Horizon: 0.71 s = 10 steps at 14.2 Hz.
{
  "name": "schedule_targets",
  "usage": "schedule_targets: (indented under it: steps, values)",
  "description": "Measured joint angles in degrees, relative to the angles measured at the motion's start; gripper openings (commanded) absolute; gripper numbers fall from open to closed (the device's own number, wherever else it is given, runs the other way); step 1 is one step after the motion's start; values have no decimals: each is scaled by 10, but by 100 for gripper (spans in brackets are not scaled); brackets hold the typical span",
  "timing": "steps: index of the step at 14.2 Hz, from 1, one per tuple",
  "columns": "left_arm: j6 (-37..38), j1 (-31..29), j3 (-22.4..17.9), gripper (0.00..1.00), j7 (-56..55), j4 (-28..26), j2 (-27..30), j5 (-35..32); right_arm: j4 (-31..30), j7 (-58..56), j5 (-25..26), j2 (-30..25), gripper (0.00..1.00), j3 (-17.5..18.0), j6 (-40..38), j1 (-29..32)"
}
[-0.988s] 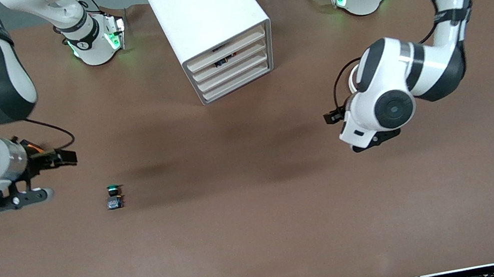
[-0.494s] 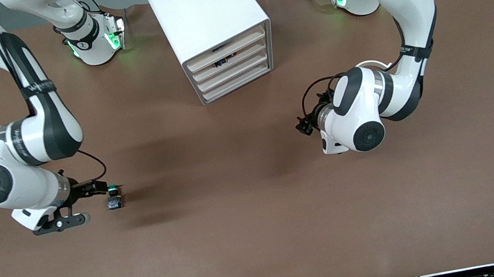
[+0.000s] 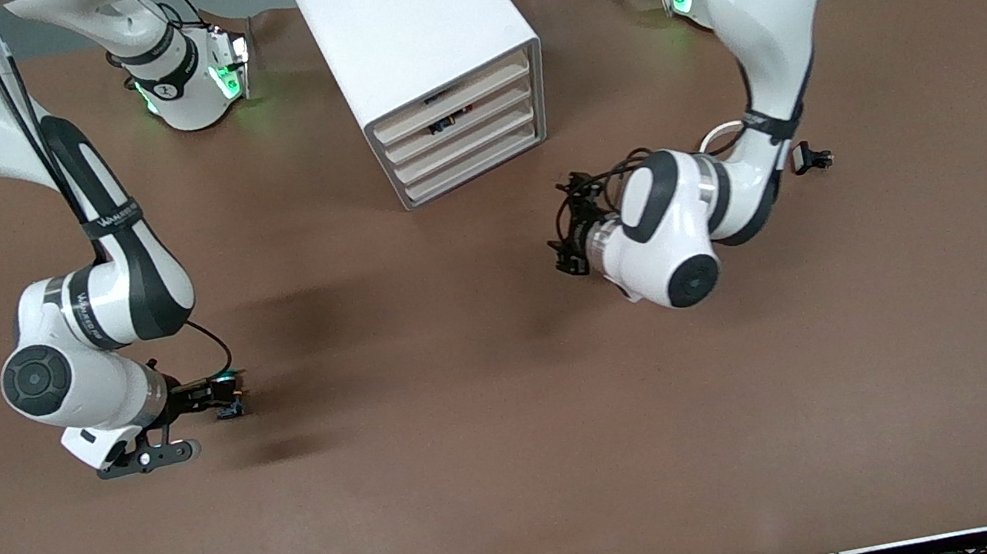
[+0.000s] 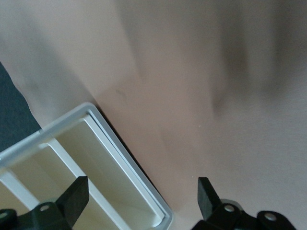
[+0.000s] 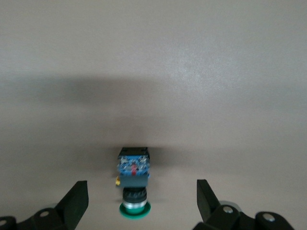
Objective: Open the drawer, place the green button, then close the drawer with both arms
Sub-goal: 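Lower the right gripper and grasp the black button while the left gripper reaches the drawer, then grasp the drawer handle with the left gripper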
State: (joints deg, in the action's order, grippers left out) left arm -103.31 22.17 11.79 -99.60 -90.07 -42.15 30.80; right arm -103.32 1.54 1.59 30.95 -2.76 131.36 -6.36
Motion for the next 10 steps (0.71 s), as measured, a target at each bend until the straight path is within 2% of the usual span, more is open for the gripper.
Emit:
schedule_targets:
  steps: [4, 10]
  values:
    - [-12, 49, 0, 100, -84, 0, -20, 40, -31, 0, 0, 25, 100, 1, 67, 0]
    - [5, 65, 0, 100, -116, 0, -43, 138, -51, 0, 0, 42, 99, 1, 117, 0]
